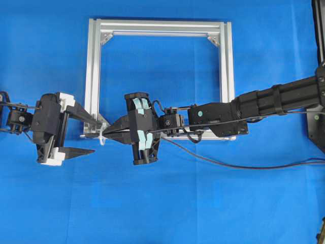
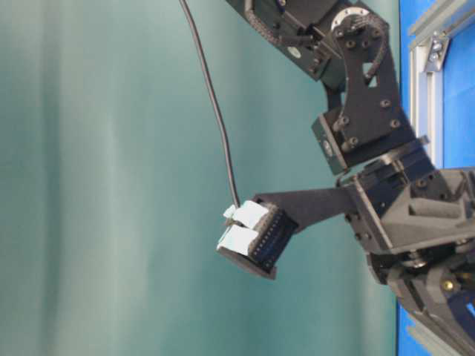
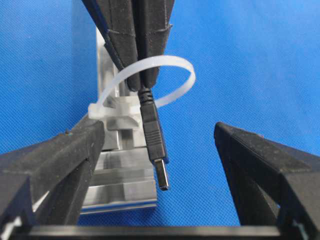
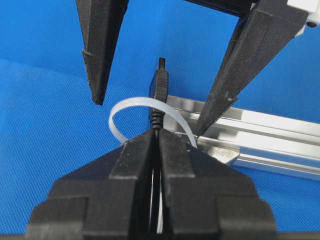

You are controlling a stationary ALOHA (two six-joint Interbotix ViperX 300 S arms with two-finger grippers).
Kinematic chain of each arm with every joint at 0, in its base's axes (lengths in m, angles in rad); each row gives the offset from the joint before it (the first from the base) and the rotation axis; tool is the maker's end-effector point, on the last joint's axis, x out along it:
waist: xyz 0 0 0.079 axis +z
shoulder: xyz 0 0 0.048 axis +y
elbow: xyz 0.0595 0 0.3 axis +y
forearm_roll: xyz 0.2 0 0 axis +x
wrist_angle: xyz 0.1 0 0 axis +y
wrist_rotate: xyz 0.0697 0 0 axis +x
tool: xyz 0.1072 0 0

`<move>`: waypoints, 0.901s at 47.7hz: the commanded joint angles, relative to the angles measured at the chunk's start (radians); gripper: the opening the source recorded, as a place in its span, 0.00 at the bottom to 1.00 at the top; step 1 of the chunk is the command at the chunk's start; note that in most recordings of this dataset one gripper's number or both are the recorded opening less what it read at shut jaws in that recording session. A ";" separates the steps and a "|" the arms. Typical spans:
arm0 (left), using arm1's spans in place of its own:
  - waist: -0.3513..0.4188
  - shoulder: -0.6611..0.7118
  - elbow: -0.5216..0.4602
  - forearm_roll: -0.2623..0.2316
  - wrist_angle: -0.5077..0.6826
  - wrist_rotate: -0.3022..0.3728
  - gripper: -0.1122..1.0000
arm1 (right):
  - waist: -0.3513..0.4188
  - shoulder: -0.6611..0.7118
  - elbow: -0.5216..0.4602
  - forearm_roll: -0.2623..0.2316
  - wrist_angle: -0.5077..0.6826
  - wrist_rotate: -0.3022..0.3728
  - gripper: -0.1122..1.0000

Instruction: Insert the wire through the string loop located on the left side.

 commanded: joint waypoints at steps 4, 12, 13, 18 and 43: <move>0.003 -0.011 -0.006 0.002 -0.009 0.002 0.85 | 0.002 -0.023 -0.015 0.000 -0.003 0.002 0.10; 0.002 -0.012 -0.008 0.003 -0.009 0.003 0.78 | 0.002 -0.023 -0.015 0.000 -0.003 0.002 0.10; 0.003 -0.012 -0.008 0.002 -0.009 0.003 0.76 | 0.002 -0.023 -0.015 0.000 -0.003 0.002 0.10; 0.003 -0.012 -0.015 0.002 -0.009 0.000 0.49 | 0.002 -0.023 -0.015 0.002 -0.002 0.002 0.10; 0.008 -0.011 -0.020 0.002 -0.003 -0.002 0.17 | 0.003 -0.023 -0.012 -0.005 0.009 0.002 0.10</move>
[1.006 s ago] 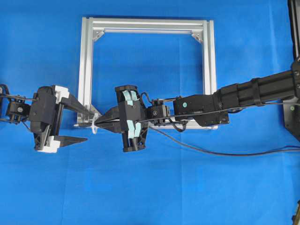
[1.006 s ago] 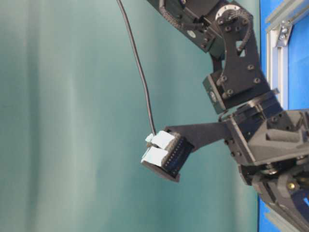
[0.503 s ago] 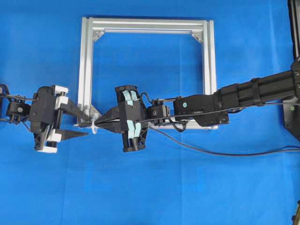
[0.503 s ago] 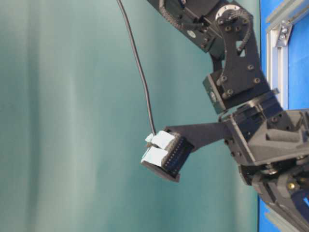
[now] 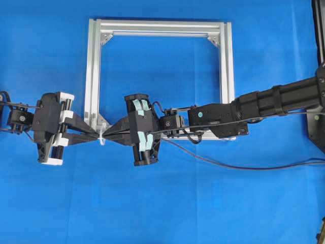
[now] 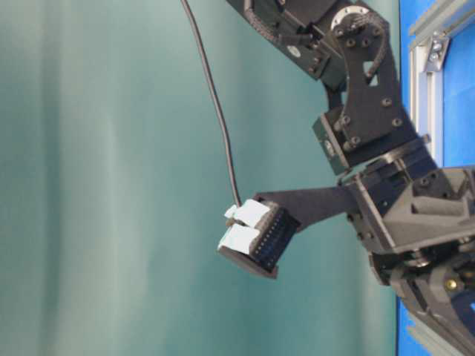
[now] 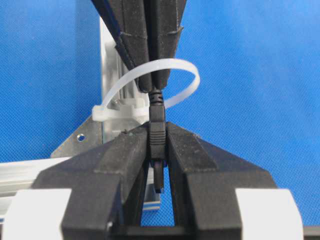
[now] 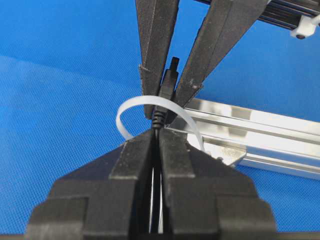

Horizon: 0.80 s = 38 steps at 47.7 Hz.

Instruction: Insert the wire through the string loop located on the left side.

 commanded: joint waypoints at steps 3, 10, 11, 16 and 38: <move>0.003 -0.012 -0.015 0.003 -0.003 -0.002 0.17 | 0.002 -0.021 -0.012 -0.005 -0.005 -0.002 0.10; 0.003 -0.014 -0.012 0.002 -0.003 -0.002 0.17 | 0.002 -0.021 -0.012 -0.003 -0.003 0.000 0.10; 0.003 -0.014 -0.014 0.002 -0.003 -0.002 0.17 | 0.002 -0.021 -0.014 -0.002 -0.006 0.002 0.10; 0.003 -0.014 -0.011 0.003 -0.003 -0.002 0.17 | 0.006 -0.021 -0.014 0.002 -0.012 0.003 0.21; 0.003 -0.020 -0.003 0.002 0.002 -0.006 0.17 | 0.008 -0.023 -0.009 0.028 -0.011 0.005 0.96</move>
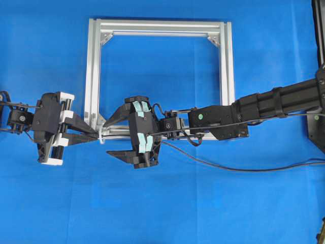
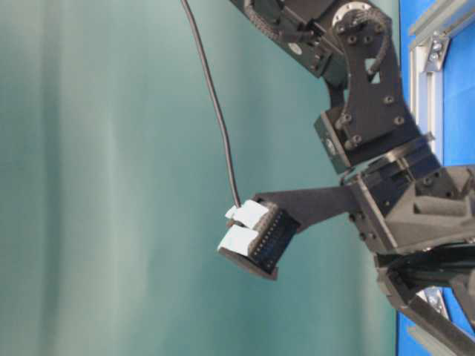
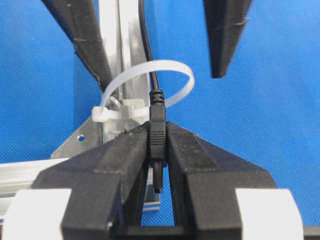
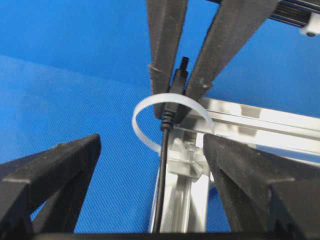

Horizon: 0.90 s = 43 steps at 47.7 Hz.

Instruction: Insert the wire through the string loop located on the left side.

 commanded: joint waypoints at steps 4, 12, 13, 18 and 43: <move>0.003 -0.041 0.015 0.002 0.018 -0.012 0.17 | -0.003 -0.025 -0.009 0.003 -0.006 0.000 0.96; -0.006 -0.156 0.064 0.002 0.103 -0.023 0.17 | -0.005 -0.037 0.008 0.003 -0.005 -0.003 0.96; -0.006 -0.175 0.071 0.002 0.117 -0.023 0.17 | -0.005 -0.038 0.011 0.003 -0.005 -0.002 0.96; -0.006 -0.273 0.094 0.002 0.206 -0.026 0.17 | -0.005 -0.049 0.020 0.003 -0.006 -0.003 0.96; -0.006 -0.980 0.110 0.003 0.781 -0.069 0.17 | -0.005 -0.072 0.037 0.003 -0.011 -0.005 0.96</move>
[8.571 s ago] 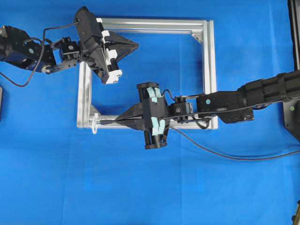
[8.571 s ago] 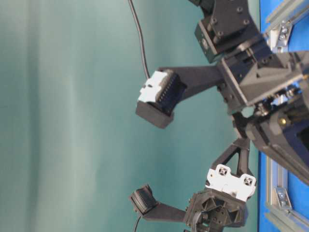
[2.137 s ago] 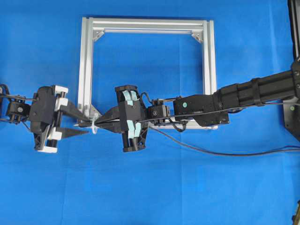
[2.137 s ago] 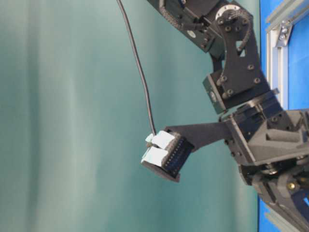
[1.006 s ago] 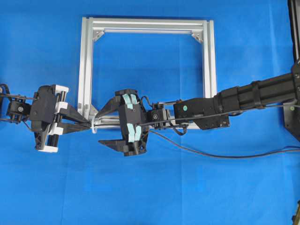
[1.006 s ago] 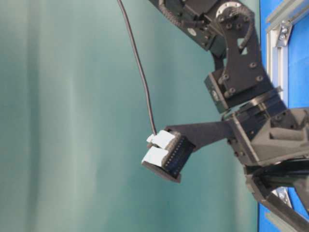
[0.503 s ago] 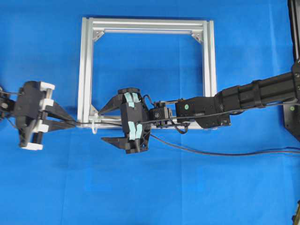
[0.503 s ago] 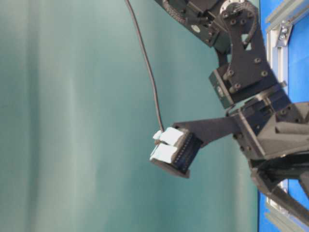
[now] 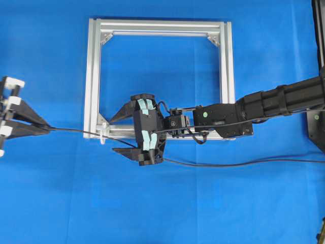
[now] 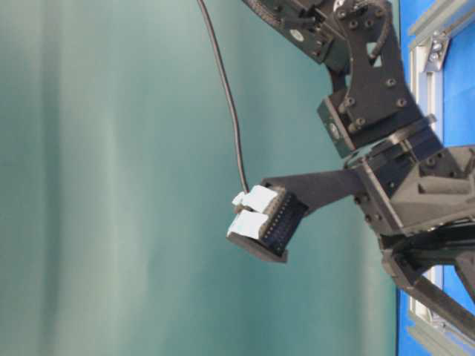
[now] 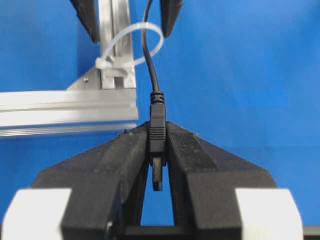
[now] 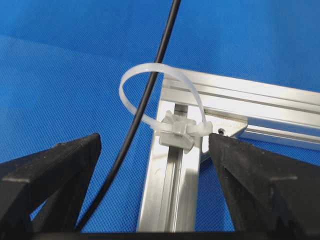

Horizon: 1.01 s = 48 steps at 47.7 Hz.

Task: Insert the wire through the string loop located on the left side.
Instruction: 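Pull the plug leftward with the left gripper, drawing cable through loop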

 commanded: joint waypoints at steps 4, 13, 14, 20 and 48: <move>0.000 -0.161 -0.046 0.002 0.160 -0.002 0.17 | 0.002 -0.052 -0.006 0.002 -0.008 -0.002 0.96; 0.018 -0.270 -0.083 0.003 0.291 -0.002 0.17 | 0.002 -0.052 -0.006 0.002 -0.009 -0.002 0.96; 0.020 -0.278 -0.086 0.003 0.302 -0.002 0.17 | 0.002 -0.052 -0.006 0.002 -0.008 -0.002 0.96; 0.020 -0.328 -0.110 0.003 0.362 0.002 0.17 | 0.002 -0.051 -0.006 0.002 -0.009 -0.002 0.96; 0.020 -0.356 -0.117 0.005 0.365 -0.002 0.17 | 0.002 -0.051 -0.006 0.002 -0.009 -0.003 0.96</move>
